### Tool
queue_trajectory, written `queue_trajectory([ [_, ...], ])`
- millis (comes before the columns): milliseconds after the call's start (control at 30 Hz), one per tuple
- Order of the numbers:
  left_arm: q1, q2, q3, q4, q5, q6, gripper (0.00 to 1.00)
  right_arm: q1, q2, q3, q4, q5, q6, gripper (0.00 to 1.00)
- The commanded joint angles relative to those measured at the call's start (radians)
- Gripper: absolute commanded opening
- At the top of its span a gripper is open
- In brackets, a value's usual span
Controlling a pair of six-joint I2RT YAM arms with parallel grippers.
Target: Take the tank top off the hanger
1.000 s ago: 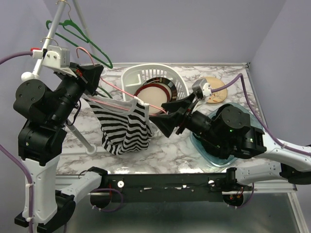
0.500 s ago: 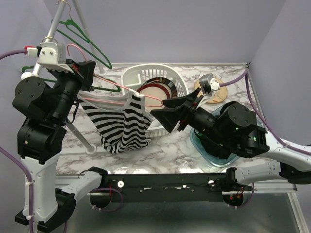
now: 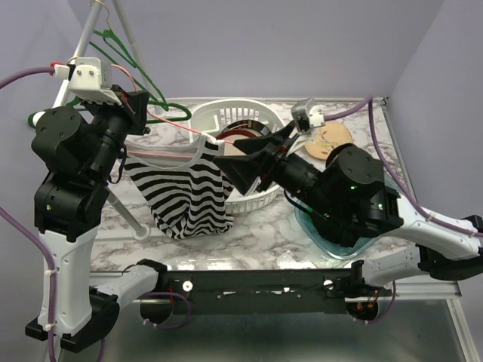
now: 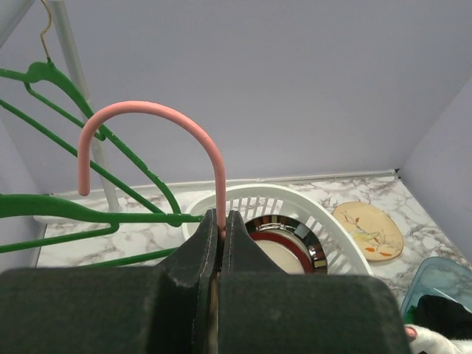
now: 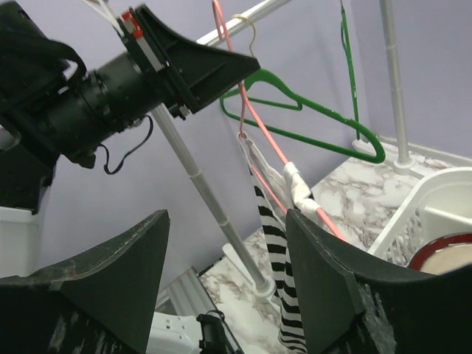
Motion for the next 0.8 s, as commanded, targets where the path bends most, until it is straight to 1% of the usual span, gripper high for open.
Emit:
queue_trajectory([
  [0,-0.004,-0.001,0.043,0.002,-0.017,0.009,0.0,0.011,0.056,0.011,-0.044,0.064,-0.013,0.72],
  [100,-0.004,0.005,0.071,-0.01,-0.022,0.003,0.0,0.011,0.083,-0.003,-0.022,0.142,-0.044,0.71],
  [167,-0.004,0.005,0.083,-0.012,-0.017,-0.006,0.0,0.011,0.111,0.008,-0.025,0.162,-0.065,0.71],
  [300,-0.004,0.001,0.091,-0.016,-0.012,-0.026,0.0,0.011,0.164,0.043,-0.037,0.269,-0.09,0.71],
  [433,-0.004,-0.009,0.088,-0.018,0.013,-0.035,0.0,0.011,0.212,0.071,-0.013,0.282,-0.125,0.72],
  [500,-0.004,-0.015,0.082,-0.019,0.02,-0.04,0.0,0.011,0.23,0.095,-0.002,0.288,-0.139,0.7],
  [567,-0.004,-0.018,0.077,-0.021,0.018,-0.042,0.0,0.009,0.247,0.111,-0.002,0.293,-0.147,0.49],
  [600,-0.004,-0.021,0.074,-0.022,0.014,-0.039,0.0,0.011,0.247,0.108,0.007,0.294,-0.15,0.36],
  [633,-0.004,-0.021,0.071,-0.022,0.006,-0.035,0.0,0.011,0.24,0.105,0.012,0.297,-0.15,0.13],
  [667,-0.004,-0.021,0.06,-0.027,-0.012,-0.023,0.0,0.011,0.235,0.098,0.025,0.3,-0.156,0.01],
  [767,-0.004,-0.028,0.027,-0.036,-0.066,0.006,0.0,0.011,0.198,0.088,0.016,0.322,-0.164,0.01],
])
